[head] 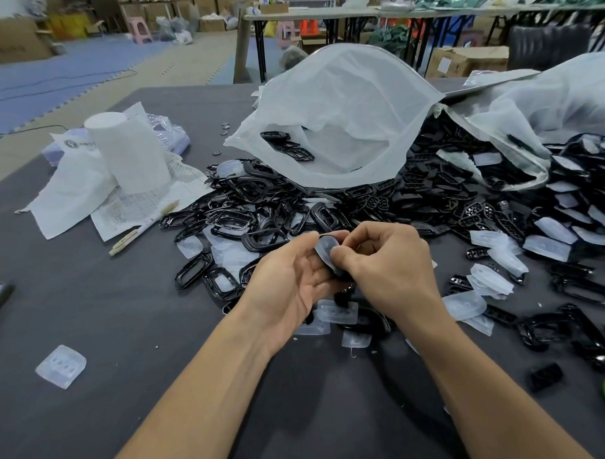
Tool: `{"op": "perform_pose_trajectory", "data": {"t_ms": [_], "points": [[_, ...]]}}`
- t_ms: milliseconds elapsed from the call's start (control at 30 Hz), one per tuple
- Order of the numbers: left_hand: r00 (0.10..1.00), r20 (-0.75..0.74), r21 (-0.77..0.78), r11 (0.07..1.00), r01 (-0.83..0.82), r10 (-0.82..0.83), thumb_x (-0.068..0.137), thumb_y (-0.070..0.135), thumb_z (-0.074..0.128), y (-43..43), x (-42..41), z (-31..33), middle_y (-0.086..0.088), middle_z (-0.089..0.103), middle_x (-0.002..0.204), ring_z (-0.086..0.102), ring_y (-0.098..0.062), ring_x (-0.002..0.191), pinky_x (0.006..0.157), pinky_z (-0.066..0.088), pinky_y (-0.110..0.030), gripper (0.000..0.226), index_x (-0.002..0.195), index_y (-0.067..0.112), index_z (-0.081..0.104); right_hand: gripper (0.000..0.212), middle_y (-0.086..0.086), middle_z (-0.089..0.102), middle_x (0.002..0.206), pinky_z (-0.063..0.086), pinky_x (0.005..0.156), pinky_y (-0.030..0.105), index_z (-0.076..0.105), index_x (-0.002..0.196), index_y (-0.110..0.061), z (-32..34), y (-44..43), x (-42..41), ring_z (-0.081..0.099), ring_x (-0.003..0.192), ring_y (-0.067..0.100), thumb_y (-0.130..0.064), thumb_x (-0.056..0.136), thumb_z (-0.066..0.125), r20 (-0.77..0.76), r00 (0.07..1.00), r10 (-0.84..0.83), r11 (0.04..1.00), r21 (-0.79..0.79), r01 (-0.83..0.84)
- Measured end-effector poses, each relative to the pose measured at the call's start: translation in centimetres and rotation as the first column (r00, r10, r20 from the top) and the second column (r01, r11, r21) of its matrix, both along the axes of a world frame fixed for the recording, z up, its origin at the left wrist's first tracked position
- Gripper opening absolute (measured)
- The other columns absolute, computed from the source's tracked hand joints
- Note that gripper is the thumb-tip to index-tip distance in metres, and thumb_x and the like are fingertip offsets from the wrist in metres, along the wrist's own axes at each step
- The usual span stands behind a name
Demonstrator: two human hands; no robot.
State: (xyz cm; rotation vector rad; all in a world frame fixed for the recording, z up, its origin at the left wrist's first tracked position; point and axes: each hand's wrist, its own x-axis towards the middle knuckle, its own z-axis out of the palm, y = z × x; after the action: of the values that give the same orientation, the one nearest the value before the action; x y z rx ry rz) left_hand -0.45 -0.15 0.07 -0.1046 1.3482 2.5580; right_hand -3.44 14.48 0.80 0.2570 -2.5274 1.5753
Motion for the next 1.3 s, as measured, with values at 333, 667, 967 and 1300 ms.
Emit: {"op": "perform_pose_trajectory", "data": {"t_ms": [333, 667, 967, 1300], "points": [[0.978, -0.029, -0.077, 0.975, -0.206, 0.205, 0.1, -0.004, 0.043, 0.32, -0.35, -0.21, -0.014, 0.079, 0.107, 0.076, -0.016, 0.082, 0.069, 0.06, -0.024, 0.034, 0.119, 0.0, 0.07, 0.036, -0.019, 0.068, 0.066, 0.044, 0.057, 0.016, 0.065, 0.074, -0.027, -0.08, 0.03, 0.12, 0.06, 0.06, 0.002, -0.06, 0.065, 0.075, 0.054, 0.999, 0.005, 0.999, 0.046, -0.007], [0.93, -0.12, -0.355, 0.86, -0.367, 0.348, 0.096, -0.002, 0.062, -0.16, -0.03, 0.38, -0.01, 0.075, 0.077, 0.059, -0.014, 0.058, 0.063, 0.058, -0.024, 0.032, 0.082, 0.016, 0.085, 0.011, 0.003, 0.07, 0.064, 0.046, 0.063, 0.04, 0.074, 0.074, -0.027, 0.01, -0.26, -0.22, 0.055, 0.059, 0.02, -0.021, 0.065, 0.076, 0.214, 0.967, 0.137, 0.943, -0.329, -0.06], [0.863, -0.204, -0.393, 0.768, -0.505, 0.463, 0.095, -0.003, 0.064, 0.57, 0.15, 0.23, -0.021, 0.076, 0.079, 0.059, -0.025, 0.062, 0.064, 0.056, -0.037, 0.025, 0.087, 0.011, 0.083, 0.019, -0.002, 0.075, 0.068, 0.053, 0.058, 0.026, 0.078, 0.081, -0.03, 0.09, -0.31, 0.0, 0.065, 0.055, 0.01, -0.012, 0.087, 0.076, 0.142, 0.974, 0.176, 0.93, -0.35, -0.117], [0.842, -0.28, -0.576, 0.621, -0.532, 0.461, 0.077, 0.027, 0.072, 0.28, 0.4, 0.03, 0.0, 0.078, 0.07, 0.077, -0.019, 0.067, 0.069, 0.065, -0.037, 0.019, 0.083, 0.042, 0.081, 0.022, 0.002, 0.075, 0.07, 0.057, 0.063, 0.047, 0.076, 0.091, -0.032, -0.48, -0.19, -0.18, 0.064, 0.057, 0.017, -0.011, 0.087, 0.073, 0.092, 0.988, 0.127, 0.978, -0.177, -0.109]]}}
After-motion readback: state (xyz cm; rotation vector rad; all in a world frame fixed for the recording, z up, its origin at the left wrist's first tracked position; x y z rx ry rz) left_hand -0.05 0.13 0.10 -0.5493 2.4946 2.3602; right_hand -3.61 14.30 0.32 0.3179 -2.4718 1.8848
